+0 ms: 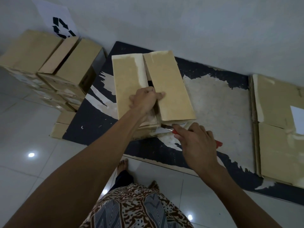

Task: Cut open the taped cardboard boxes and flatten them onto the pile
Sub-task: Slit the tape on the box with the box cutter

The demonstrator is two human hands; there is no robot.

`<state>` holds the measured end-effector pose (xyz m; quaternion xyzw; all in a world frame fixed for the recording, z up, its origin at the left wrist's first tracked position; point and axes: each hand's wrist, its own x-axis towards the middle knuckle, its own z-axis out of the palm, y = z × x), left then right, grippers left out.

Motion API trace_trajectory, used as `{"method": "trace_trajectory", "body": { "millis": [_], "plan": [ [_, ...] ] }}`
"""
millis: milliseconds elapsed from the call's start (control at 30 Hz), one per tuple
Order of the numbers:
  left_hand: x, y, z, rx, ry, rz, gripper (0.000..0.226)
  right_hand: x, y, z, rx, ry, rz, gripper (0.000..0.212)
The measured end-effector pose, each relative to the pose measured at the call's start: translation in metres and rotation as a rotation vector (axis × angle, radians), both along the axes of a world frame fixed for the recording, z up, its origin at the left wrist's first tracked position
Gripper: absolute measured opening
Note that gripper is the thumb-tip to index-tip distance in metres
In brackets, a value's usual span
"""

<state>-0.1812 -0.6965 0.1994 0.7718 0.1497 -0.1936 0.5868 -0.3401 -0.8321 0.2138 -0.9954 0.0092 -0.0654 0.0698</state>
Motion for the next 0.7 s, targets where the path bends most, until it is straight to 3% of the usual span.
{"method": "trace_trajectory", "body": {
  "millis": [200, 267, 333, 400, 433, 500, 600, 700],
  "plan": [
    [-0.012, -0.008, 0.013, 0.147, -0.075, -0.081, 0.027, 0.001, 0.011, 0.001, 0.002, 0.051, -0.068, 0.028],
    [-0.014, -0.004, 0.008, 0.246, -0.135, -0.194, 0.032, 0.0, 0.002, 0.007, 0.008, 0.118, -0.06, 0.03],
    [-0.011, 0.001, 0.003, 0.339, -0.222, -0.293, 0.033, -0.002, -0.01, 0.015, 0.177, 0.284, -0.089, 0.032],
    [-0.01, 0.006, 0.0, 0.396, -0.343, -0.297, 0.04, -0.002, -0.019, 0.022, 0.473, 0.351, -0.194, 0.017],
    [-0.01, 0.007, 0.0, 0.409, -0.397, -0.288, 0.046, 0.001, -0.022, 0.023, 0.578, 0.322, -0.244, 0.01],
    [-0.01, 0.009, 0.002, 0.399, -0.472, -0.253, 0.051, 0.012, -0.027, 0.019, 0.63, 0.225, -0.332, 0.024],
    [-0.016, 0.011, 0.008, 0.376, -0.569, -0.202, 0.026, 0.034, -0.03, 0.015, 0.636, 0.079, -0.474, 0.028],
    [-0.016, 0.018, 0.01, 0.504, -0.649, -0.092, 0.04, 0.056, -0.035, 0.006, 0.667, 0.114, -0.548, 0.043]
  ]
}}
